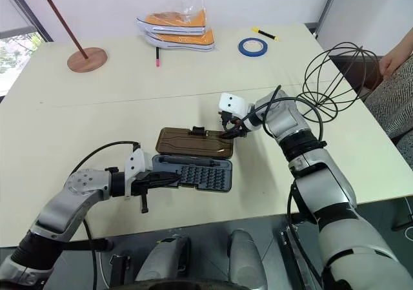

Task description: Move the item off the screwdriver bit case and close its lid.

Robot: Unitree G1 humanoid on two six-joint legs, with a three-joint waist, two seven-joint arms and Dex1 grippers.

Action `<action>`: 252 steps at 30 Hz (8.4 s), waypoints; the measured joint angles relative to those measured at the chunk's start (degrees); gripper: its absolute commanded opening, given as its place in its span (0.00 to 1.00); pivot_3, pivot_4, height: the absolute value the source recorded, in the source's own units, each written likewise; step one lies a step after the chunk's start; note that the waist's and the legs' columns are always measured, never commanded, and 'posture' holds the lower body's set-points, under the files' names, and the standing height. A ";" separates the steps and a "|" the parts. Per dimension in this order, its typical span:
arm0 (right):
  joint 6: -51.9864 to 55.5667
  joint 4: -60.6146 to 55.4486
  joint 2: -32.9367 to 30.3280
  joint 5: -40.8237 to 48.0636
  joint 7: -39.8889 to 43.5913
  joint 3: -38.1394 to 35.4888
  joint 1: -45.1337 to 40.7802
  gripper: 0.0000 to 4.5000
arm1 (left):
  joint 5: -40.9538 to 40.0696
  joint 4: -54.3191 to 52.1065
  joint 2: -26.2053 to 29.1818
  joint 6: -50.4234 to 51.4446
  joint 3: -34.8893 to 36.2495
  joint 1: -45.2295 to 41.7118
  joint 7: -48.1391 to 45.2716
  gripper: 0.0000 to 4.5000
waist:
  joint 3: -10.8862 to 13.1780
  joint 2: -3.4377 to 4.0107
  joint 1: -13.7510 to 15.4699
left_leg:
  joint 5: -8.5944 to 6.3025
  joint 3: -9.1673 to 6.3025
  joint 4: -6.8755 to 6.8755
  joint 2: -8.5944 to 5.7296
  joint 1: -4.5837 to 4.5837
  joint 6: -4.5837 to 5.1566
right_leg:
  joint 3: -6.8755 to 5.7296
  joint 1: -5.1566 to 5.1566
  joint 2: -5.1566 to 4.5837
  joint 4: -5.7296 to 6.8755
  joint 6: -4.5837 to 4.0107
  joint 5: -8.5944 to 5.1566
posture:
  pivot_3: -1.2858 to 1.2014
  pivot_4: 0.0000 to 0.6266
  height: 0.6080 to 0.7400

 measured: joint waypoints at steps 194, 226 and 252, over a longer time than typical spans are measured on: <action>11.07 -45.42 -16.02 1.64 -9.06 -9.30 17.17 0.99 | -22.87 -12.81 9.14 27.95 17.55 1.39 -3.47 0.00 | 0.17 -0.28 1.44 | -0.03 -0.02 0.34 0.02 -0.21 0.04 | -0.02 -0.02 -0.02 0.01 0.00 0.01 | 0.52 0.24 1.00; 76.06 -62.39 -7.42 80.23 -43.20 -18.50 27.39 0.01 | 5.33 43.30 -4.12 -4.44 -5.27 -40.76 -20.34 0.00 | 0.19 -0.33 1.58 | -0.11 -0.04 0.53 -0.01 -0.31 0.19 | -0.05 -0.02 -0.01 0.05 0.04 0.03 | 0.52 0.24 1.00; 41.52 -57.12 -6.57 121.61 -106.03 -2.15 40.37 0.01 | 11.75 46.30 -10.21 -13.32 -5.46 -39.84 -23.67 0.00 | 0.19 -0.35 1.50 | -0.36 0.00 0.91 0.05 -0.45 0.65 | -0.04 0.00 0.02 0.06 0.12 0.07 | 0.52 0.24 1.00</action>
